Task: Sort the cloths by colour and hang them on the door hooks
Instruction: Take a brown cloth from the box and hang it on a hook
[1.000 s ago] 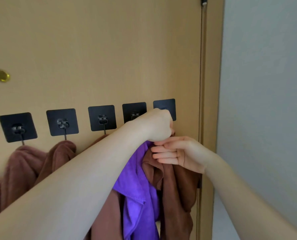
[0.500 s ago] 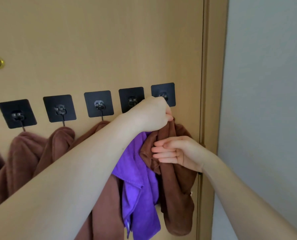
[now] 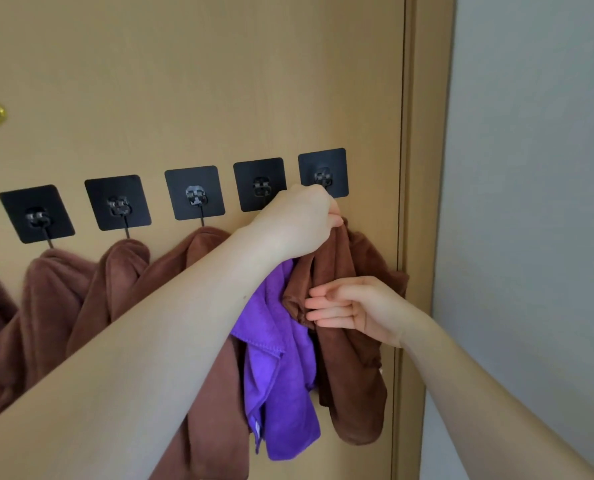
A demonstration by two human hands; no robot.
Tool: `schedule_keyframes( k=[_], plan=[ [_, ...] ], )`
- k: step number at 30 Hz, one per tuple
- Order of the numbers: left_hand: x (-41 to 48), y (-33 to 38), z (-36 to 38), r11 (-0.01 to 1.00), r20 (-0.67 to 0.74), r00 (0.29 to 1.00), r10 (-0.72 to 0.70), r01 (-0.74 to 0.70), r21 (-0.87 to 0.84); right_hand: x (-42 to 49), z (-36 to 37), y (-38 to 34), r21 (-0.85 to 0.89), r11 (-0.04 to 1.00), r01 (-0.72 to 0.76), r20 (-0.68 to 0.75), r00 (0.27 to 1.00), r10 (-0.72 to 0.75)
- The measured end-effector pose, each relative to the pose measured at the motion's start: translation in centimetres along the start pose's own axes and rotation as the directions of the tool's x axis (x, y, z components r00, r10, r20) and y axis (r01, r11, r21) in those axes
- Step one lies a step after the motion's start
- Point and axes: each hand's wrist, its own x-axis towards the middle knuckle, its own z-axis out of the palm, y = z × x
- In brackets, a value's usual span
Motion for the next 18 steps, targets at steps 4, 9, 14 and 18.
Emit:
schedule_keyframes(
  k=[4,9,14,18],
  plan=[
    [-0.2,0.3,0.2,0.998,-0.014,1.0,-0.003,0.004,0.057,0.0,-0.3,0.7,-0.014,1.0,-0.009,0.009,1.0,0.009],
    [-0.5,0.6,0.8,0.997,-0.08,0.997,-0.011,0.017,0.078,-0.1,-0.8,2.4,-0.023,0.999,-0.045,0.001,0.999,0.045],
    [-0.8,0.6,2.3,0.99,-0.213,0.977,-0.008,0.038,0.136,-0.1,-0.8,2.8,-0.013,1.0,-0.028,-0.006,1.0,0.028],
    [-0.7,0.9,2.7,0.989,-0.245,0.969,0.036,0.002,0.151,0.1,-1.1,3.4,-0.031,0.999,-0.028,-0.003,1.0,0.027]
  ],
)
